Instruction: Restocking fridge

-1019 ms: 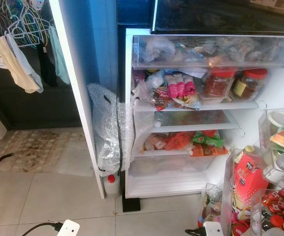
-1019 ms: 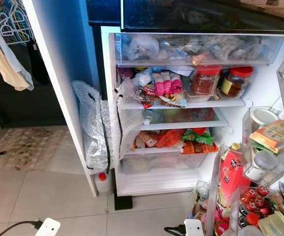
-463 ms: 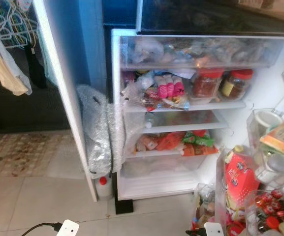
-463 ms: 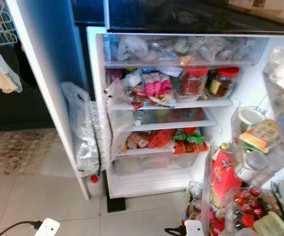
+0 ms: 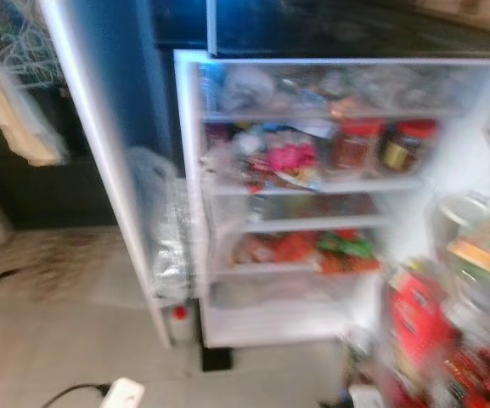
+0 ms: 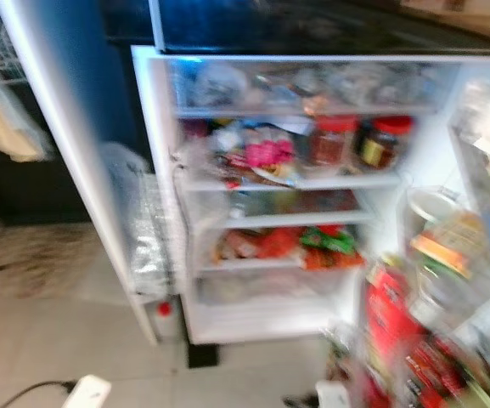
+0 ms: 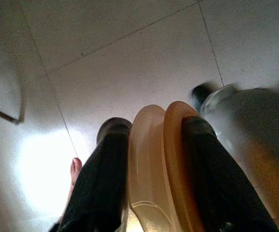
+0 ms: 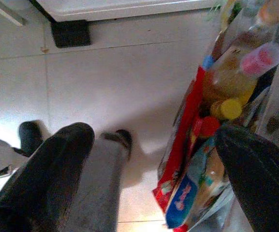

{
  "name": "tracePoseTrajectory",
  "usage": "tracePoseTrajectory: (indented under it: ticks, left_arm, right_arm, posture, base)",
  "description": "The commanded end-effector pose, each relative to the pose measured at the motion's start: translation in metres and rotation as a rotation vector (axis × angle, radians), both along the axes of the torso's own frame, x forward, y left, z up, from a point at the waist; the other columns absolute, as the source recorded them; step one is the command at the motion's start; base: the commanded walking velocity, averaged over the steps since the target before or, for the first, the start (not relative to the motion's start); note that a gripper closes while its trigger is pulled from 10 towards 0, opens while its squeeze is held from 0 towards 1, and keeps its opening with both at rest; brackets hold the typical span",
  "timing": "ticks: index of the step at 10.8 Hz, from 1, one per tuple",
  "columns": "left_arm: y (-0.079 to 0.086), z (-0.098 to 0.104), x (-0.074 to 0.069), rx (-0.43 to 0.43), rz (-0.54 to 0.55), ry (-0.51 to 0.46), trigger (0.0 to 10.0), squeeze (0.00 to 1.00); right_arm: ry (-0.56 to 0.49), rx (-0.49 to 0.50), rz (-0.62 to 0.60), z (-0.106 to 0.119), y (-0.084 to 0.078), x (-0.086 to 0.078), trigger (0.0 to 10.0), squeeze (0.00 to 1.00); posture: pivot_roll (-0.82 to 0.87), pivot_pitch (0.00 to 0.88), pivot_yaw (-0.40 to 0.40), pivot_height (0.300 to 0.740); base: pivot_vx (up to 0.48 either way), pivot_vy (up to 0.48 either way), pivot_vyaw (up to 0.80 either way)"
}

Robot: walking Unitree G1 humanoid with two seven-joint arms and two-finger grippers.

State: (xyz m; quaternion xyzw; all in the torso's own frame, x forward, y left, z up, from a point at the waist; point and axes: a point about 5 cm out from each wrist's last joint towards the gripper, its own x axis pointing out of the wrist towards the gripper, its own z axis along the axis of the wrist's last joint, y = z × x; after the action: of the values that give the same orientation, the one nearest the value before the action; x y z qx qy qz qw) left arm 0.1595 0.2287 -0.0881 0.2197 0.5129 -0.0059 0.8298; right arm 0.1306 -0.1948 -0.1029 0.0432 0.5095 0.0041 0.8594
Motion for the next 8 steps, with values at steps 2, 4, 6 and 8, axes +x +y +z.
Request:
tracePoseTrajectory:
  ticks: [2, 4, 6, 8]
  left_arm:
    - [0.0023, -0.0009, -0.0032, 0.007, 0.0, 0.015, 10.0, 0.0]
    - [0.0025, -0.0008, -0.0032, 0.008, 0.001, 0.014, 10.0, 0.0]
    - [0.0026, -0.0008, -0.0031, 0.008, -0.001, 0.014, 10.0, 0.0]
    - [0.0027, -0.0008, -0.0034, 0.009, -0.002, 0.014, 10.0, 0.0]
  right_arm:
    - [-0.007, -0.011, 0.0, 0.0015, -0.0037, 0.0028, 10.0, 0.0]
    - [-0.007, -0.011, 0.001, 0.0014, -0.0034, 0.0029, 10.0, 0.0]
    - [-0.007, -0.012, -0.002, 0.0014, -0.0035, 0.0028, 10.0, 0.0]
    - [-0.005, -0.012, -0.006, 0.0011, -0.0033, 0.0022, 10.0, 0.0]
  posture:
    - [-0.08, 0.011, -0.062, 0.74]
    - [-0.08, 0.011, -0.061, 0.74]
    - [-0.08, 0.011, -0.061, 0.74]
    - [-0.08, 0.011, -0.06, 0.74]
  base:
    - [0.0, -0.266, 0.0]
    - [0.0, -0.266, 0.0]
    - [0.0, -0.266, 0.0]
    - [0.0, -0.264, 0.0]
